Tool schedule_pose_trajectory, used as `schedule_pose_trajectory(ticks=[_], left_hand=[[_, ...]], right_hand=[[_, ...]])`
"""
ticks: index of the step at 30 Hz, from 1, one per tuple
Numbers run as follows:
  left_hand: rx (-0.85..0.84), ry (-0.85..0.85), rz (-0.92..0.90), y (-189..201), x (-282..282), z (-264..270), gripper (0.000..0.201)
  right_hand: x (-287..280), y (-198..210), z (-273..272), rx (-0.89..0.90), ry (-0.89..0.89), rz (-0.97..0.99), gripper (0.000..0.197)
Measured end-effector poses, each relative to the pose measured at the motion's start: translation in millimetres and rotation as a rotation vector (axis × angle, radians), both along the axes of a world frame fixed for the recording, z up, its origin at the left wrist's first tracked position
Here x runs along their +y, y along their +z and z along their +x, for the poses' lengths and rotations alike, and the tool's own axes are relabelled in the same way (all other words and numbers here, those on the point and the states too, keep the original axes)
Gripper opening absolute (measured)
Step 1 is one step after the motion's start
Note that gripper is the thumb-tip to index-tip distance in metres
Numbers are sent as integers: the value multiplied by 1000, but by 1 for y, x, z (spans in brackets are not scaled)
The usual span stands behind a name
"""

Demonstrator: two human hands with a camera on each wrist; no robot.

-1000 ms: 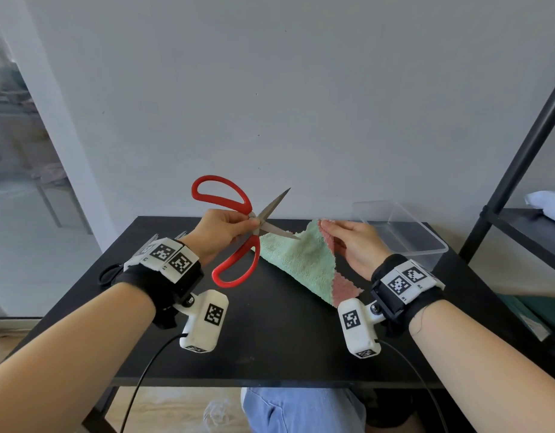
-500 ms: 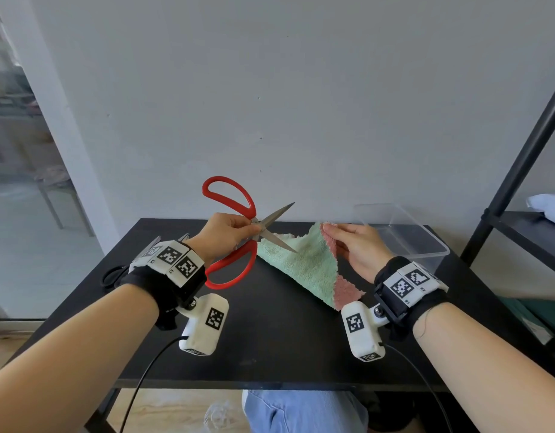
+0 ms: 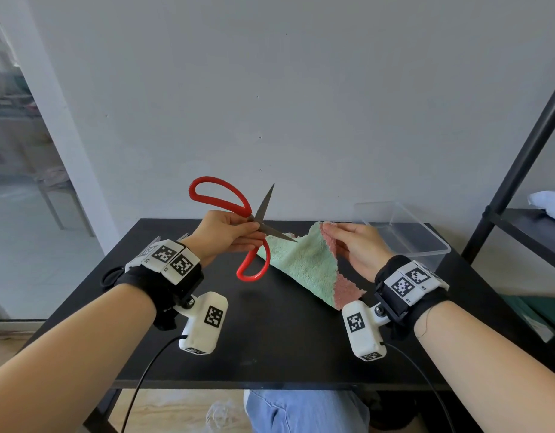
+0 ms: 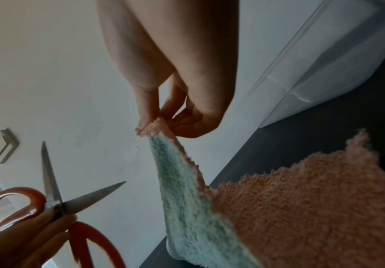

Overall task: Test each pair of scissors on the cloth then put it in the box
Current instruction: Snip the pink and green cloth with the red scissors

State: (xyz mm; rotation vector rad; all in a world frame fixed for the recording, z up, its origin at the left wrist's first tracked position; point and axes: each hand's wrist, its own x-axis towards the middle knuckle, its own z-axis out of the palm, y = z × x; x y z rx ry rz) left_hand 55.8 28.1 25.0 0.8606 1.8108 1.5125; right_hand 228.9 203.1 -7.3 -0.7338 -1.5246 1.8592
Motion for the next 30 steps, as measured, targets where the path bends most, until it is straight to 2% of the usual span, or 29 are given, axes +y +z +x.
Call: schedule_pose_trajectory(ticks=[5,10,15,20,27,30], left_hand=[[-3,7,58,-3,-2,0,18],[17,-13,77,-3,-4,1,21],[77,-55,48,-1,-3,3,20],[116,-74,17,-1,-1,7,29],[354,-147,-114,-5,-1,9,39],[417,-184,-159,-5,-1,10,43]], right_hand=[[0,1,0,15,3,14,17],[-1,1,-1,17,1,31,24],[-4,3,-2,29,13,27,25],[-7,6,-5,18,28,21,19],[-6,16,-10,-9,108,-49,26],[-7,19,-10,-14,161,-127,20]])
